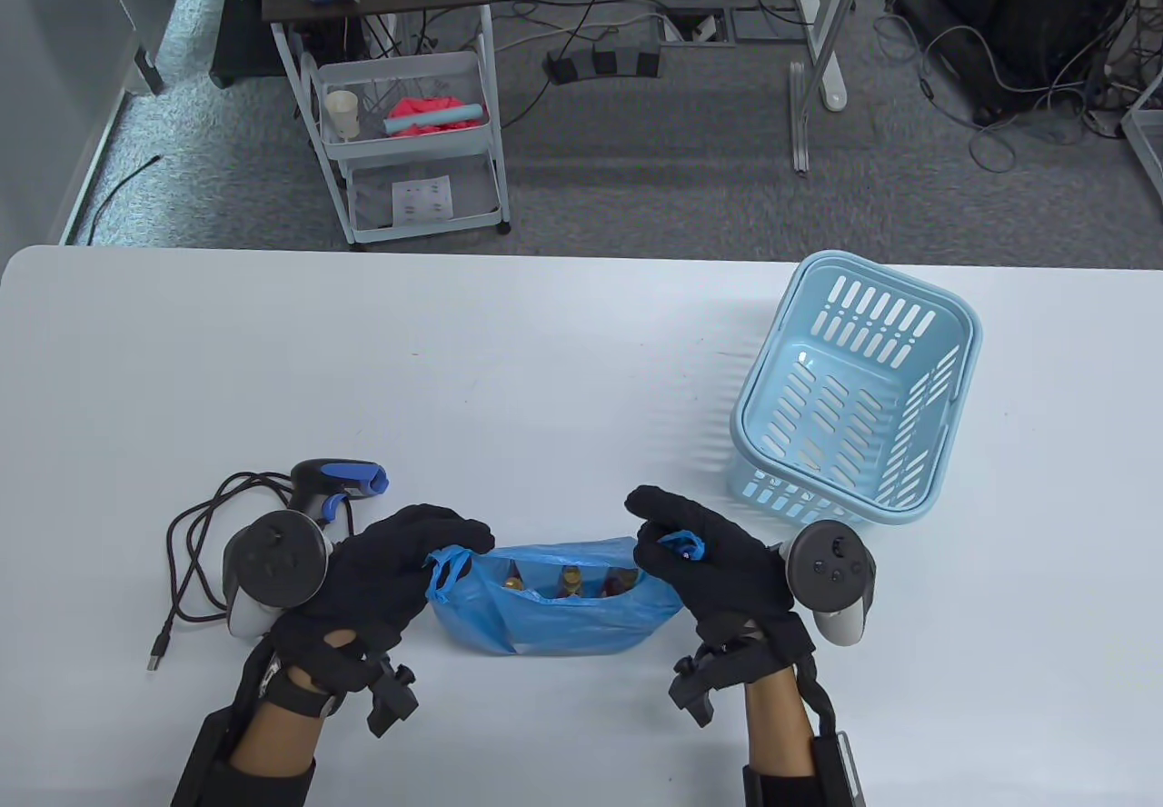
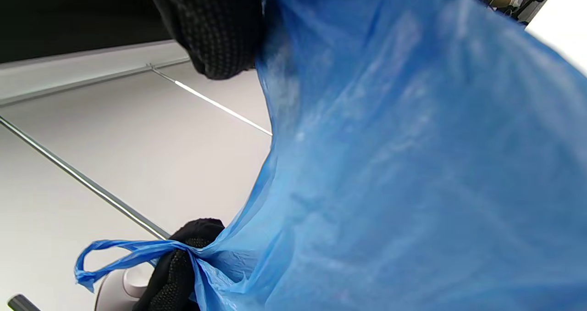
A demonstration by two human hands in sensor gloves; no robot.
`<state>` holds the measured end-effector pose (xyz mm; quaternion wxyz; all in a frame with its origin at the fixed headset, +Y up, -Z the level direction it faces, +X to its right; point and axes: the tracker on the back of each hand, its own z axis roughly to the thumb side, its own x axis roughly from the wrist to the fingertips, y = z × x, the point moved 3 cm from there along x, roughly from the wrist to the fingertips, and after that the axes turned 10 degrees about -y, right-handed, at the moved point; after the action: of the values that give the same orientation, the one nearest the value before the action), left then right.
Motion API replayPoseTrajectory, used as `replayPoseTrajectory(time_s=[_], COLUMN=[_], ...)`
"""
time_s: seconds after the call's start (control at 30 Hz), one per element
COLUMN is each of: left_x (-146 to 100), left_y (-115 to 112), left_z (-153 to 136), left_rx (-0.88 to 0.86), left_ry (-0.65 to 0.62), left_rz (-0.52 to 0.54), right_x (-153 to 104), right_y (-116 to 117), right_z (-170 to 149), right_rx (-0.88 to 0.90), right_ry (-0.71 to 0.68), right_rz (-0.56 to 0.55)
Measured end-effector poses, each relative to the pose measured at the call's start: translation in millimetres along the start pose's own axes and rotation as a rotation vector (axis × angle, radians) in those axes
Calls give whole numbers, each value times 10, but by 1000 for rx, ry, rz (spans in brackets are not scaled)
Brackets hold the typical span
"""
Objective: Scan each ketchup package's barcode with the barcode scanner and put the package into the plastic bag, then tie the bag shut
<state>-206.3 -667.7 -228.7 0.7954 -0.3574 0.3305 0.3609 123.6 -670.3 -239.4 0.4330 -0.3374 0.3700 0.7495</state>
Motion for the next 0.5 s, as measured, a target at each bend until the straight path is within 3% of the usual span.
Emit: replayPoseTrajectory(time_s=[0.23,0.5], left_x=[16,55], left_y=[-64,-250], left_z=[56,211], left_rx=[79,263], left_ry=[0,-10], left_rz=[-28,-96], right_x=[93,134], right_y=[134,320], right_z=[198,355], right_rx=[-62,-238], right_ry=[2,-19], right_rz=[84,89])
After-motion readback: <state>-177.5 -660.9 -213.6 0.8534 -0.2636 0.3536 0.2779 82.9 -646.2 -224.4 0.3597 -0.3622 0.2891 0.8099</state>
